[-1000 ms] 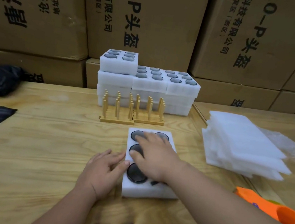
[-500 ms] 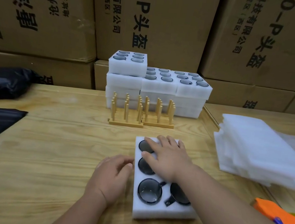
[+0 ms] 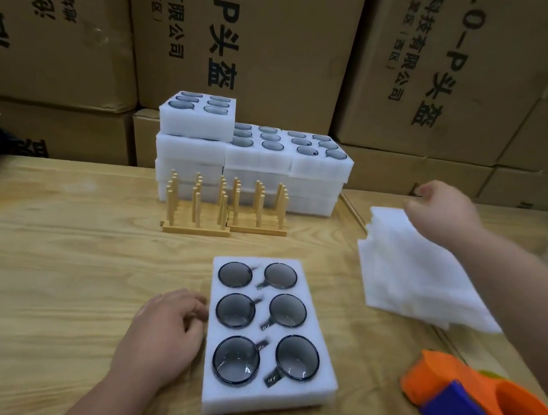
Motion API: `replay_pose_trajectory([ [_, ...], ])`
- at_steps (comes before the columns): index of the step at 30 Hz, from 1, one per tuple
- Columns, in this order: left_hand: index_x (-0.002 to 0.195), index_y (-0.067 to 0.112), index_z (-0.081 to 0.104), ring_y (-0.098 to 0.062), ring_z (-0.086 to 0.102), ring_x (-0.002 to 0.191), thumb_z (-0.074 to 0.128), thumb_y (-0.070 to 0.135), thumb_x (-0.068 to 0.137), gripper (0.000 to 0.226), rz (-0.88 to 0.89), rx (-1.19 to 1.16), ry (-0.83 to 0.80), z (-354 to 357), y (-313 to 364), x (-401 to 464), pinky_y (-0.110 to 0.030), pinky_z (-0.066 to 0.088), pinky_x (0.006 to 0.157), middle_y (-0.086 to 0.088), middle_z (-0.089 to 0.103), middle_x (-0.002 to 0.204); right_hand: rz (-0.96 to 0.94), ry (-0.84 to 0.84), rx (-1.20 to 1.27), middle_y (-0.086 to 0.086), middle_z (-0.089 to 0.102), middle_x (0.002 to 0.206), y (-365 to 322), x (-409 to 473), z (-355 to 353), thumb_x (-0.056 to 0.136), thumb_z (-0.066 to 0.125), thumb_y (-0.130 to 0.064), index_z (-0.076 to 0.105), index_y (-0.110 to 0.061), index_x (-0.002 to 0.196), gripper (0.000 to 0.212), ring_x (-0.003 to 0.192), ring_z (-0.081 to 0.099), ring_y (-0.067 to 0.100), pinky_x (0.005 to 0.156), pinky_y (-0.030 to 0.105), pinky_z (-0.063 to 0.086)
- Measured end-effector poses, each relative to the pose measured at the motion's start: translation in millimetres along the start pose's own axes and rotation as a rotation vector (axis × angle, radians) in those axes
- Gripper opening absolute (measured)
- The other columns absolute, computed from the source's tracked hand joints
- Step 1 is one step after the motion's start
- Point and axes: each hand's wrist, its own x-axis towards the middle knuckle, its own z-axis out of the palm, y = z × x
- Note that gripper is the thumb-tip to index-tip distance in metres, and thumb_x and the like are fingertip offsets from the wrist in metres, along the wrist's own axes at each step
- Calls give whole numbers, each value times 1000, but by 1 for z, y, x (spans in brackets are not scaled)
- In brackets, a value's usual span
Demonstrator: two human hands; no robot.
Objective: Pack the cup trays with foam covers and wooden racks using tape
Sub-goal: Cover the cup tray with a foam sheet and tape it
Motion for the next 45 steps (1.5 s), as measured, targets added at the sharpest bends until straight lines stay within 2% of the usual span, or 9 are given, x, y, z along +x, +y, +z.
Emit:
replay_pose_trajectory([
  [3, 81, 33, 71, -11, 59, 112, 61, 17, 83, 18, 9, 36, -24, -1, 2, 0, -38, 45, 102, 25, 64, 117, 284, -117, -109, 20, 58, 133, 50, 16, -20, 86, 69, -53, 55, -1, 130, 70, 112, 57, 40, 82, 39, 46],
  [5, 83, 33, 70, -11, 59, 112, 62, 19, 83, 17, 6, 48, -27, -2, 4, 0, -38, 45, 102, 25, 64, 118, 425, -265, -113, 16, 48, 148, 71, 17, -21, 75, 75, -68, 47, -6, 144, 97, 125, 53, 40, 86, 43, 45],
  [10, 85, 32, 71, -12, 60, 109, 63, 16, 84, 18, 5, 62, -13, -2, 6, -3, -36, 45, 100, 22, 64, 116, 451, -365, -166, 9, 45, 152, 92, 17, -8, 55, 80, -78, 39, -15, 151, 122, 134, 46, 38, 103, 49, 45],
  [16, 83, 30, 72, -14, 60, 107, 64, 13, 85, 19, -11, 35, 9, -1, 8, -5, -38, 47, 98, 20, 64, 115, 390, -310, -226, 5, 58, 93, 77, 12, -7, 63, 84, -67, 59, -7, 113, 82, 92, 59, 32, 77, 38, 47],
  [21, 80, 31, 70, -14, 60, 109, 64, 13, 85, 19, -15, 21, 1, -1, 7, -5, -39, 46, 100, 19, 64, 115, 367, -235, -187, 6, 62, 85, 68, 1, -12, 61, 90, -60, 55, -9, 85, 66, 75, 58, 24, 61, 34, 44],
  [26, 82, 33, 70, -13, 59, 109, 63, 15, 85, 19, -13, 30, 2, -1, 6, -4, -39, 46, 100, 22, 63, 115, 460, -255, 20, 10, 62, 92, 61, 2, -28, 60, 94, -53, 56, -4, 92, 69, 79, 61, 30, 75, 40, 50],
  [32, 82, 33, 70, -11, 59, 110, 63, 17, 85, 18, -13, 25, 4, -1, 5, -4, -38, 46, 100, 25, 62, 114, 432, -170, 523, 13, 69, 108, 51, -6, -41, 95, 68, -38, 60, -3, 120, 44, 84, 67, 29, 67, 36, 52],
  [42, 79, 32, 68, -11, 59, 109, 60, 19, 86, 17, -16, 12, 12, -1, 6, -4, -37, 45, 100, 24, 62, 114, 252, -348, 774, 1, 78, 78, -10, -60, -6, 90, 76, -35, 70, -7, 102, 31, 61, 74, 16, 53, 24, 54],
  [45, 78, 33, 67, -11, 59, 108, 59, 18, 85, 18, -9, 12, 14, -1, 4, -3, -38, 46, 100, 23, 62, 113, 207, -428, 754, 3, 79, 80, -21, -85, 18, 90, 75, -36, 70, -6, 100, 32, 68, 76, 19, 58, 29, 59],
])
